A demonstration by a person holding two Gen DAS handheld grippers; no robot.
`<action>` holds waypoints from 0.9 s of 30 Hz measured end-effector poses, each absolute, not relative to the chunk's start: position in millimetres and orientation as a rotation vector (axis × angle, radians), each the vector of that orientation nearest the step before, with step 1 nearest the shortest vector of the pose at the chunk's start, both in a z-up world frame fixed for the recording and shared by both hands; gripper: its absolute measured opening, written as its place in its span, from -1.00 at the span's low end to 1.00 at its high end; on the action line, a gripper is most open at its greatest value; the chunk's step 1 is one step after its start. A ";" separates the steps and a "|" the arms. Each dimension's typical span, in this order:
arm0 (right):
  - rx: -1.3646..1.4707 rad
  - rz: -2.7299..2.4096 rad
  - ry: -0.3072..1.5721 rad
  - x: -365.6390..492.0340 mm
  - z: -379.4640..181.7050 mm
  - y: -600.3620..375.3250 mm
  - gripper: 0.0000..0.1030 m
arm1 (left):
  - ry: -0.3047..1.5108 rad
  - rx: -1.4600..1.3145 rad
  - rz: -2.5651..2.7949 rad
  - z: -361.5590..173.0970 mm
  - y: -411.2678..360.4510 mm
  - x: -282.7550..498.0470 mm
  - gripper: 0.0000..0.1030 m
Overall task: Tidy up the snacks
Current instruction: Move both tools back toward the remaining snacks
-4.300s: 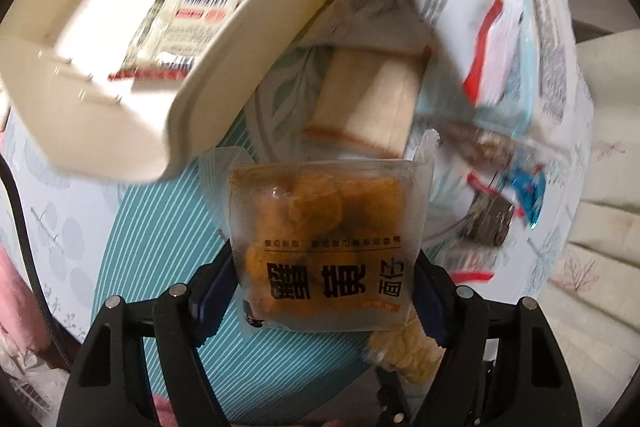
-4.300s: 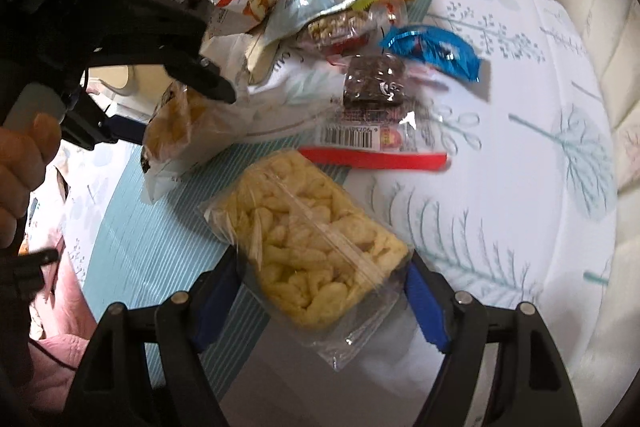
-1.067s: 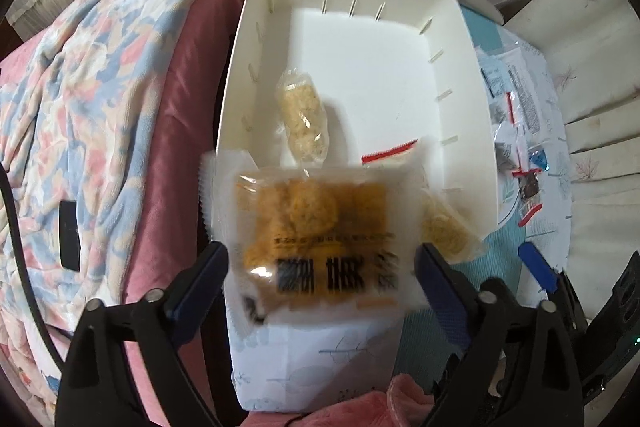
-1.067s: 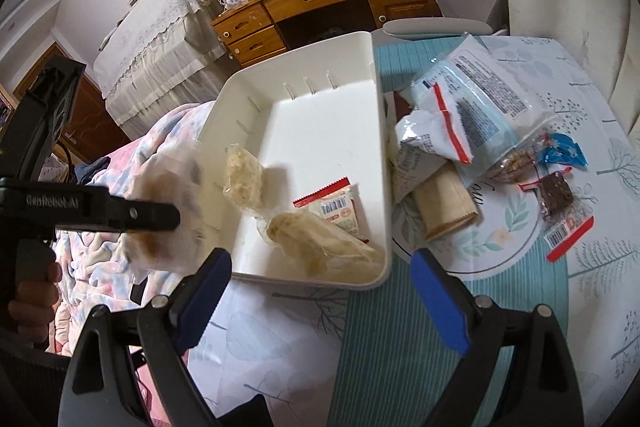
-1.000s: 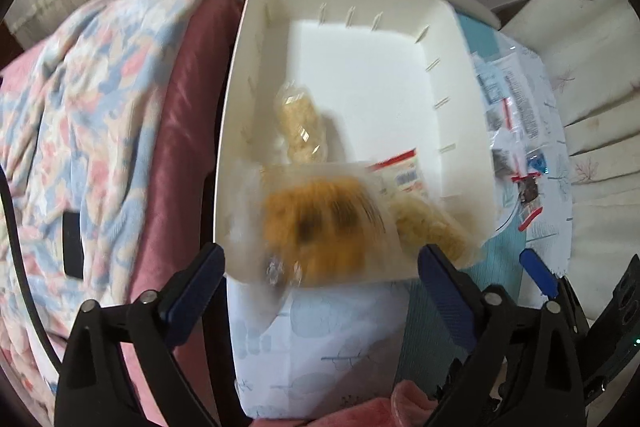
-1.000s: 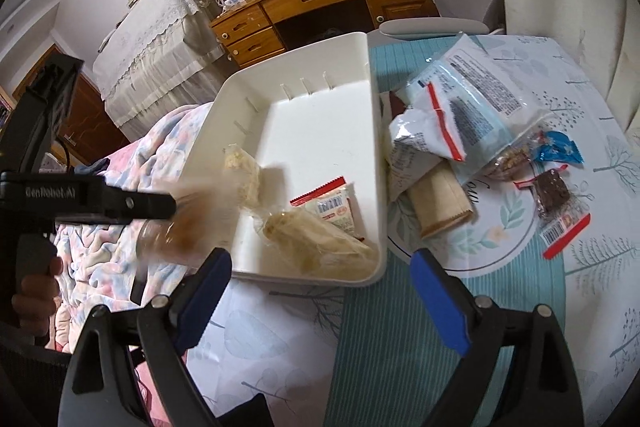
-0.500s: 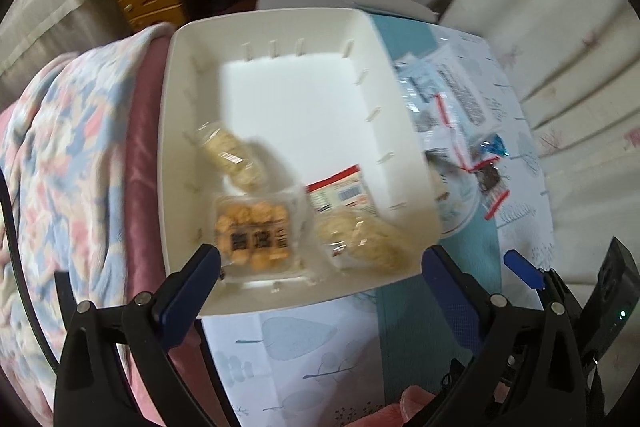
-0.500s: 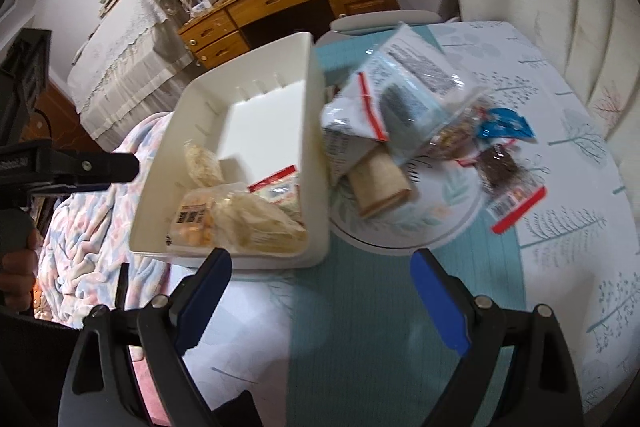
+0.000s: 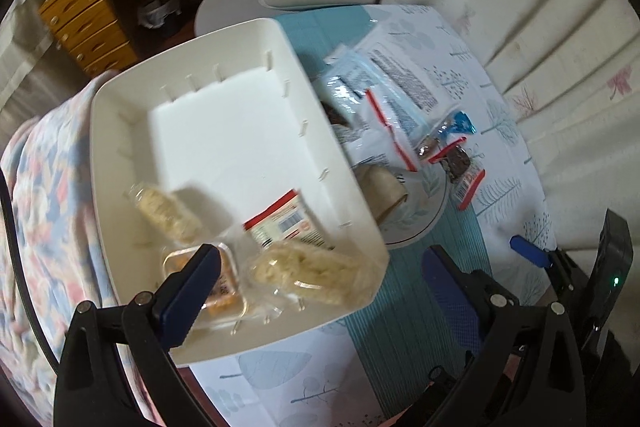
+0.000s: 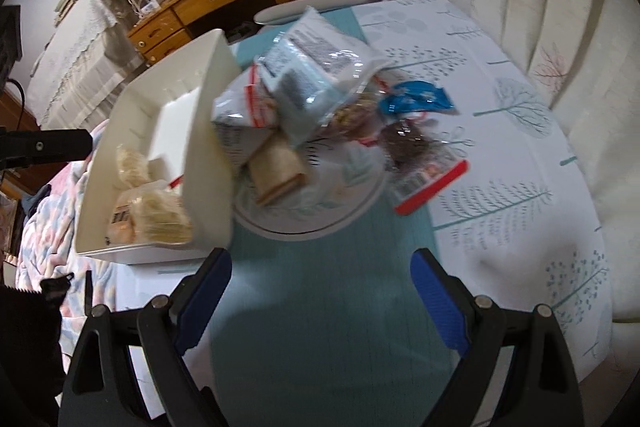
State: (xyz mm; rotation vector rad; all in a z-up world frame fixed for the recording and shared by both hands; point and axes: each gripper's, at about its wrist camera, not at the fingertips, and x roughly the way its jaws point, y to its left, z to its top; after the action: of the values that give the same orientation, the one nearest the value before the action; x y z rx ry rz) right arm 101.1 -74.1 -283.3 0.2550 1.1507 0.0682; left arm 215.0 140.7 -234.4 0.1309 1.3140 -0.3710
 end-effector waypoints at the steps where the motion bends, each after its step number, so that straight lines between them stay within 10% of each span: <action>1: 0.251 0.062 1.156 102.3 -285.2 -77.8 0.78 | 1.313 0.145 -0.378 -235.4 136.0 216.8 0.95; 27: -0.041 0.120 1.087 161.9 -326.5 -116.9 0.78 | 1.265 0.561 -0.395 -289.8 13.9 264.0 0.81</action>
State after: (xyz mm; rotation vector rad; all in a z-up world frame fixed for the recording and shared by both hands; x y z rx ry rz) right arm 161.9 -116.9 -326.5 -0.0412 1.0873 0.1204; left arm 264.0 13.9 -289.8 0.5610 1.2654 -0.3948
